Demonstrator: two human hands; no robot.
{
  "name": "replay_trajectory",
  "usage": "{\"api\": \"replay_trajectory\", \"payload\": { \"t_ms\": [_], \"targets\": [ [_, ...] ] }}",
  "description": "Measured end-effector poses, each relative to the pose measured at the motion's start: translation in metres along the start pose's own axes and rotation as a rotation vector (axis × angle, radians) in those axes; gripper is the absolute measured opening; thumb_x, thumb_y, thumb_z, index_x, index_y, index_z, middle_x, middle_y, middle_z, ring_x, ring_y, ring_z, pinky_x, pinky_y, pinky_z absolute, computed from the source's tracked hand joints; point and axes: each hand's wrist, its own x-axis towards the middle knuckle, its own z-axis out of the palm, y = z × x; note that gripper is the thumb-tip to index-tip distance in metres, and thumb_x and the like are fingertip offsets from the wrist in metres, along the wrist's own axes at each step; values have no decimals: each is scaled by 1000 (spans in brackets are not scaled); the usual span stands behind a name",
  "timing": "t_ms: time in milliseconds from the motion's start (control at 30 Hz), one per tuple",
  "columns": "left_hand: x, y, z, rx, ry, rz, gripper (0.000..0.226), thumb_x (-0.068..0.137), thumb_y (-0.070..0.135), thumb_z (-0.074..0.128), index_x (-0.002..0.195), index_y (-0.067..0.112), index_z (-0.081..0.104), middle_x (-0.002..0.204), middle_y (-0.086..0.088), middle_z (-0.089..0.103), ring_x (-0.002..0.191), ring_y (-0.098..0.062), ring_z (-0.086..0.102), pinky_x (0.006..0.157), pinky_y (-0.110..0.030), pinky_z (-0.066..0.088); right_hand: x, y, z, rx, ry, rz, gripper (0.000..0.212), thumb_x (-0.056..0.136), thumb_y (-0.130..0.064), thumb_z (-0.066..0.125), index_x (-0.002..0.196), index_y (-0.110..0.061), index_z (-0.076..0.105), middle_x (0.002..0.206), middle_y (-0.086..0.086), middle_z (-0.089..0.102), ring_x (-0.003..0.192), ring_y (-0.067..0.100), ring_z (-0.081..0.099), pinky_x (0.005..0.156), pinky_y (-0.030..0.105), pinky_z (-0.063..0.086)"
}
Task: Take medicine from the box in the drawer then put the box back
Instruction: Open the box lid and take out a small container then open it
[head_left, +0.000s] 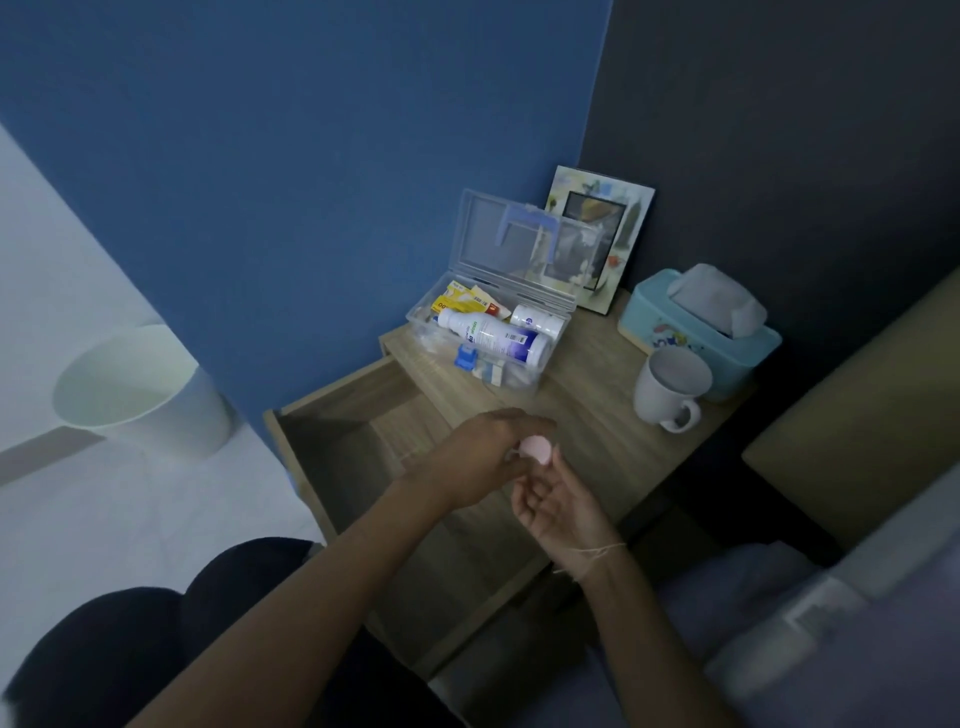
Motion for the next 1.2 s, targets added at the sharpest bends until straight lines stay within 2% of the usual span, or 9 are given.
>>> {"api": "replay_trajectory", "payload": {
  "t_ms": [267,400,467,567,633,800,900,1033,1200],
  "targets": [
    [6,1,3,247,40,-7,38,93,34,54,117,6,56,114,-12,57,104,-23,54,88,-31,45,3,1,16,75,-67,-10,32,75,-38,68,82,-8,76,74,3,71,69,10,67,63,25,55],
    [6,2,5,368,80,-59,40,97,41,45,112,6,56,111,-11,59,103,-22,54,89,-36,46,0,1,16,24,-62,-14,30,75,-34,68,91,-10,77,87,4,74,80,11,68,73,26,54],
    [5,1,1,249,88,-58,45,93,45,50,115,6,57,111,-11,61,102,-23,56,88,-38,48,0,1,16,-7,-50,-16,31,74,-34,69,93,-11,77,94,4,75,86,11,67,73,25,55],
    [3,3,-5,20,52,20,53,88,25,64,137,13,47,129,-8,57,113,-20,56,94,-23,43,3,-2,16,7,-46,-11,34,76,-37,70,96,-9,75,96,7,74,86,14,69,74,26,56],
    [8,2,-8,66,14,61,48,85,12,64,132,14,54,129,-6,58,115,-18,55,92,-14,37,4,-6,15,30,-61,-10,37,75,-35,74,99,-7,73,96,9,73,85,16,69,72,27,57],
    [19,-1,-12,161,48,-60,35,84,35,66,113,15,64,105,-7,63,94,-24,62,83,-39,52,8,-8,16,24,-58,-1,37,71,-36,77,96,-9,76,90,5,73,76,11,67,70,25,55],
    [19,1,-9,87,40,-9,55,81,35,70,130,18,53,117,-9,62,102,-23,61,85,-36,52,9,-11,17,19,-49,-15,32,74,-36,74,91,-9,77,91,6,75,79,13,71,69,25,56],
    [23,-2,-9,72,-11,40,34,82,14,67,116,14,63,116,-6,62,103,-21,61,88,-31,48,8,-14,14,69,-46,-2,32,74,-34,74,93,-8,76,86,6,73,75,13,68,68,26,56],
    [27,0,-4,149,31,-52,40,87,36,63,117,10,57,110,-11,59,93,-27,62,79,-39,52,8,-14,16,58,-54,-25,28,75,-34,73,91,-12,77,90,4,75,78,11,69,69,25,55]
  ]
}}
